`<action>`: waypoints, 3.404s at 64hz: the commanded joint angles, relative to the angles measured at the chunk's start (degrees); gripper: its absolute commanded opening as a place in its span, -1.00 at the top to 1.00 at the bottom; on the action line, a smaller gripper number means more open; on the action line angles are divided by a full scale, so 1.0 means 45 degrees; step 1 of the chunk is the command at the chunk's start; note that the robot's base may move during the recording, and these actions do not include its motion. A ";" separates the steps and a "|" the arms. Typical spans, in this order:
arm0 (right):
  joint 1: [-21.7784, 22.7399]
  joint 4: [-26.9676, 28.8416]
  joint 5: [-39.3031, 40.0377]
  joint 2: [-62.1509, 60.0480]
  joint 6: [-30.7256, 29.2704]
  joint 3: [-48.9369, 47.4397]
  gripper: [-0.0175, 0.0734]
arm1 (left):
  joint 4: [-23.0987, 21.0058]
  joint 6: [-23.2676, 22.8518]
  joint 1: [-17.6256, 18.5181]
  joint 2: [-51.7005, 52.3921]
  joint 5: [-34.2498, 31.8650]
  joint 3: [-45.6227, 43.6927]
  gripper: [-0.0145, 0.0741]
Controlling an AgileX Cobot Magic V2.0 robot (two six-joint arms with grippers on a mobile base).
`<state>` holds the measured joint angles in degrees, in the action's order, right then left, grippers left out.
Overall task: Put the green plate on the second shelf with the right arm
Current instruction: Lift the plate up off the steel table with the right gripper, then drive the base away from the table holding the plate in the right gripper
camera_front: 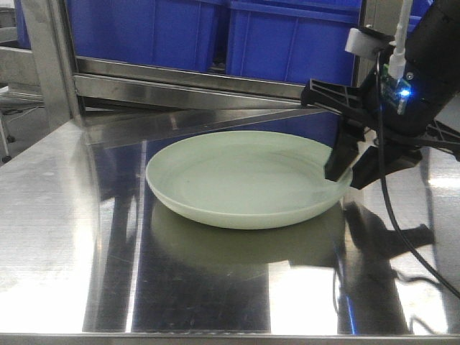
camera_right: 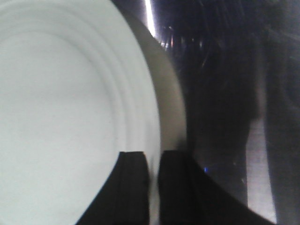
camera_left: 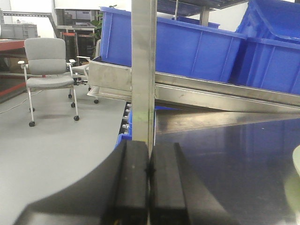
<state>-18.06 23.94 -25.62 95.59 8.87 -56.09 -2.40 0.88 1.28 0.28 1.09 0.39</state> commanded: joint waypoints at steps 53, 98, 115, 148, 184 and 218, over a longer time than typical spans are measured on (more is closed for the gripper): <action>0.0030 -0.2409 0.0301 -0.6180 -0.0135 -0.0081 0.50 | -0.0072 -0.0018 0.0082 0.0231 -0.1044 0.0533 0.38; 0.0030 -0.4916 -0.1749 -1.7920 -0.0109 0.4416 0.50 | -0.0072 -0.0018 0.0082 0.0231 -0.1044 0.0533 0.38; 0.0030 -0.7587 -0.1916 -1.9572 -0.0126 0.4999 0.50 | -0.0072 -0.0018 0.0082 0.0231 -0.1044 0.0533 0.38; 0.1670 -1.0127 0.1187 -1.9620 0.0298 0.7206 0.50 | -0.0072 -0.0018 0.0082 0.0231 -0.1044 0.0533 0.38; 0.4566 -1.0022 0.5293 -2.1579 0.2842 1.0590 0.50 | -0.0072 -0.0018 0.0082 0.0231 -0.1044 0.0533 0.38; 0.4566 -1.0022 0.5565 -2.1579 0.2842 1.0721 0.50 | -0.0072 -0.0018 0.0082 0.0231 -0.1044 0.0533 0.38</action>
<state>2.12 -20.40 -7.03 -0.61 21.02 -5.98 -2.40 0.88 1.28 0.28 1.09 0.39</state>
